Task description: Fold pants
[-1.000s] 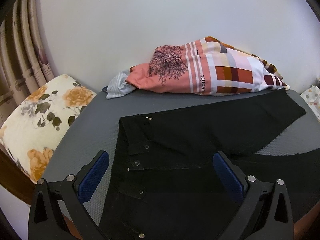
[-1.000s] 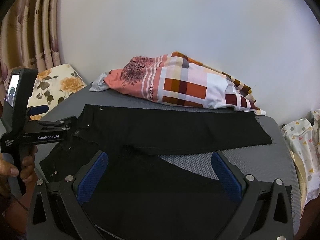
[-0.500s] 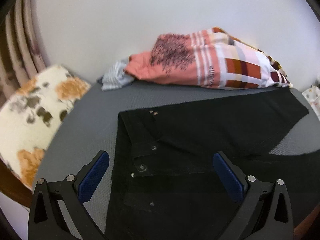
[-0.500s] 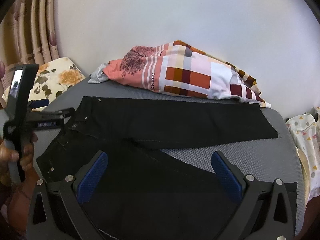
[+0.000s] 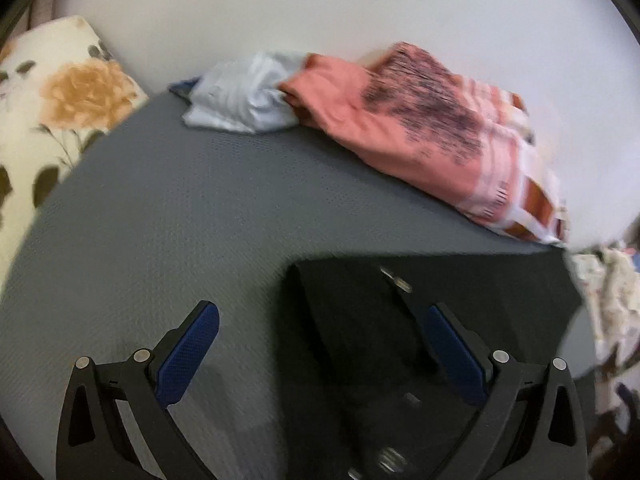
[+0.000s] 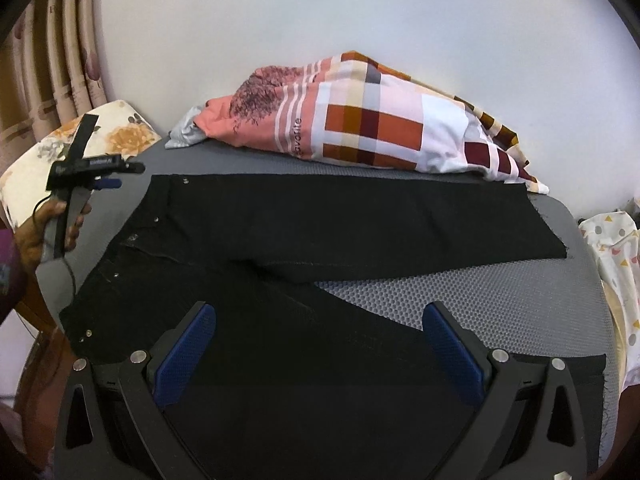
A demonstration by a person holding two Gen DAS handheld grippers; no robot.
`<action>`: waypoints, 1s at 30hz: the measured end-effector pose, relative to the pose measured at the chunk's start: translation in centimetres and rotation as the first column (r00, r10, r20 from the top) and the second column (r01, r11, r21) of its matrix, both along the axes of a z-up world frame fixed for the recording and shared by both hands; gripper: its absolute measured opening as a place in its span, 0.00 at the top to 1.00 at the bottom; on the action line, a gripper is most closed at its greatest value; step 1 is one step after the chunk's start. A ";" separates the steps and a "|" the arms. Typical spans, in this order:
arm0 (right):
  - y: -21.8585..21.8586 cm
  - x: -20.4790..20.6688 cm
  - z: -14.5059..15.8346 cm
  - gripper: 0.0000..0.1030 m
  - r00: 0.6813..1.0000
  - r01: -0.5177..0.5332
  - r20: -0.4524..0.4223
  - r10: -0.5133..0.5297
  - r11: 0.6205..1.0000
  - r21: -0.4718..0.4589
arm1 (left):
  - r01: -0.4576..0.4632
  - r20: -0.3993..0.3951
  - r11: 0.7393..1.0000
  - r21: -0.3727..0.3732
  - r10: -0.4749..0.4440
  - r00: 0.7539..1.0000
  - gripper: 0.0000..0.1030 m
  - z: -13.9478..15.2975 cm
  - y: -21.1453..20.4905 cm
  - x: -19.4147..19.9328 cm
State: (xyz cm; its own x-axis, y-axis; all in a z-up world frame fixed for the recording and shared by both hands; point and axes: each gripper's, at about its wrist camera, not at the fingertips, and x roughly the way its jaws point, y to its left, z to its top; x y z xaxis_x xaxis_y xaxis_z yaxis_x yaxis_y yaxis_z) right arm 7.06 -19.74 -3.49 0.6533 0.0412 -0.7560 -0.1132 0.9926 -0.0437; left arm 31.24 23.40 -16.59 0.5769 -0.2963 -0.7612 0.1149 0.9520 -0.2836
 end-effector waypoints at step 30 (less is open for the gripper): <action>-2.5 11.2 -1.1 0.00 0.987 0.068 -0.156 0.025 0.824 0.563 | 0.201 0.260 0.971 0.129 -0.228 0.938 0.84 6.2 -7.2 -9.8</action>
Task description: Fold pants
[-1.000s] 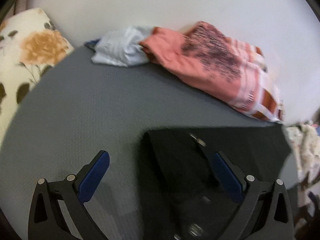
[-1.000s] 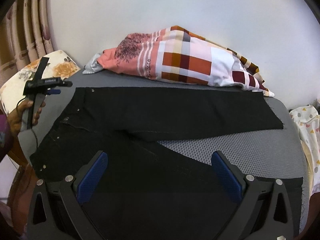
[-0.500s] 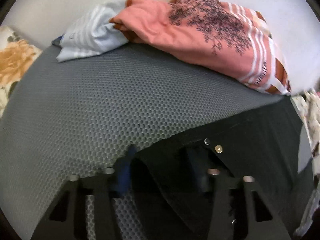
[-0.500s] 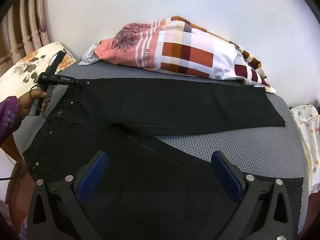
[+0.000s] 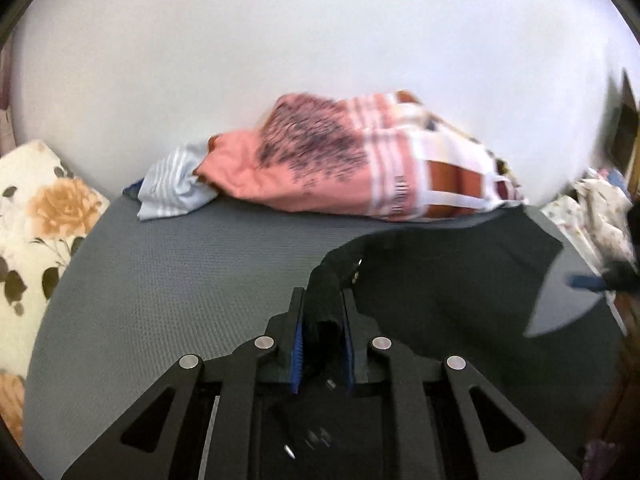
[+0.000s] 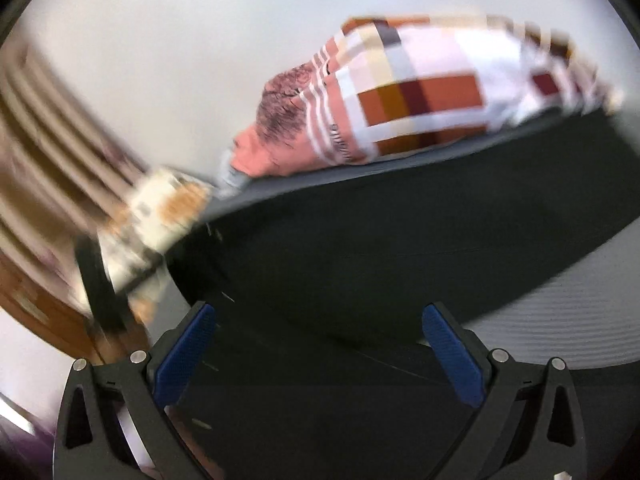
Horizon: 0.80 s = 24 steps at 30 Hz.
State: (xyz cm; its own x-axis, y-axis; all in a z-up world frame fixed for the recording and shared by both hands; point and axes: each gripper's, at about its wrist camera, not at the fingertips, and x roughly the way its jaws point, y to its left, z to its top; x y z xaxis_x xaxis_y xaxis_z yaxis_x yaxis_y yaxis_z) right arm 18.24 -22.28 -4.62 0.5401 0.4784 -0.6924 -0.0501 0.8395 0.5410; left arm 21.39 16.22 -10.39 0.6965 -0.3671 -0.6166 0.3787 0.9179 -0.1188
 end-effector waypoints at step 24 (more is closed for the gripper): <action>-3.4 1.6 -4.8 0.92 0.981 0.130 -0.155 -0.114 0.987 0.096 | -0.017 -0.113 1.000 -0.009 0.016 0.993 0.83 -1.1 1.3 -13.5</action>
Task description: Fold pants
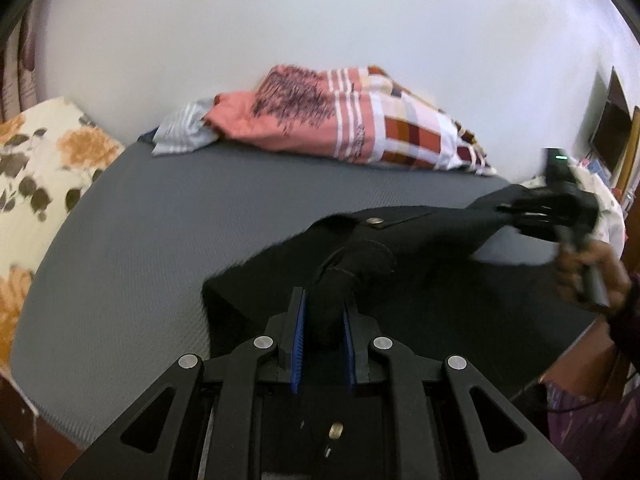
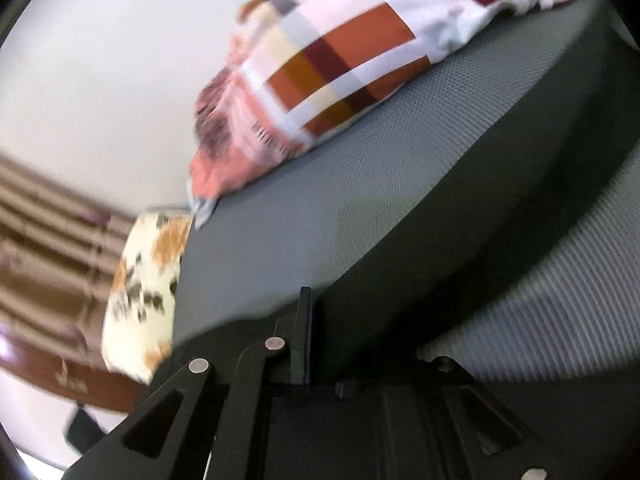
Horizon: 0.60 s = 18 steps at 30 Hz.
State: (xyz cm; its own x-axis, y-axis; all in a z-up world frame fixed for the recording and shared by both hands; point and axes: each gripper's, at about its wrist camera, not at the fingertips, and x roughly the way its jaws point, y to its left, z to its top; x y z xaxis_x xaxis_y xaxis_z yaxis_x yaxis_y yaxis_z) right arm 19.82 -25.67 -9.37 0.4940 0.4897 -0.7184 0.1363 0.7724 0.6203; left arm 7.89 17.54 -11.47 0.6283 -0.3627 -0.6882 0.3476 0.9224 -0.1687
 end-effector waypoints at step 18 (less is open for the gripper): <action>4.6 -14.1 -6.1 0.93 0.980 -0.152 -0.146 0.134 0.981 -0.121 | -0.053 -0.044 0.979 0.196 0.063 0.997 0.76 -7.4 2.4 -5.9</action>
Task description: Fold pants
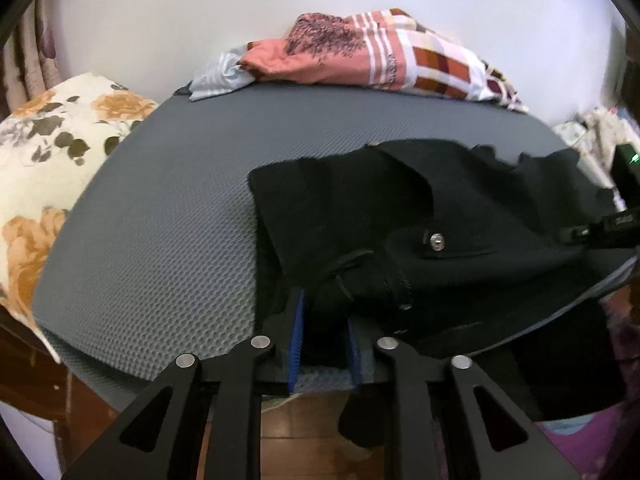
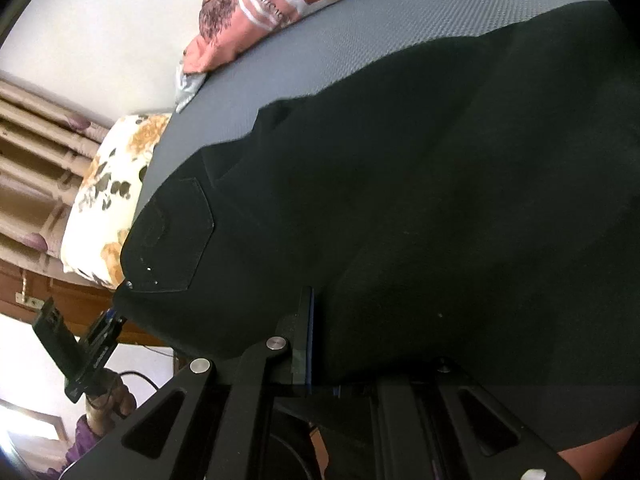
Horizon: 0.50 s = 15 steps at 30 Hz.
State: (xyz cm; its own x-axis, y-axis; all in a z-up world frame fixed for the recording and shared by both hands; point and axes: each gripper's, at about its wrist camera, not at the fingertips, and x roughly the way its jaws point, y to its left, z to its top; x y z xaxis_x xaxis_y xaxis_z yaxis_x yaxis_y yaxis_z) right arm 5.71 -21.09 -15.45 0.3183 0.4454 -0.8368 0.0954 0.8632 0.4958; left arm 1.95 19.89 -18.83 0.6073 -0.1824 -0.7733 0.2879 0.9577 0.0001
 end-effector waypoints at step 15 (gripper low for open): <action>0.9 -1.0 -0.3 0.93 1.000 -0.024 -0.010 0.024 1.000 -0.017 | -0.286 0.105 0.944 0.162 0.272 0.957 0.28 0.7 5.3 -1.0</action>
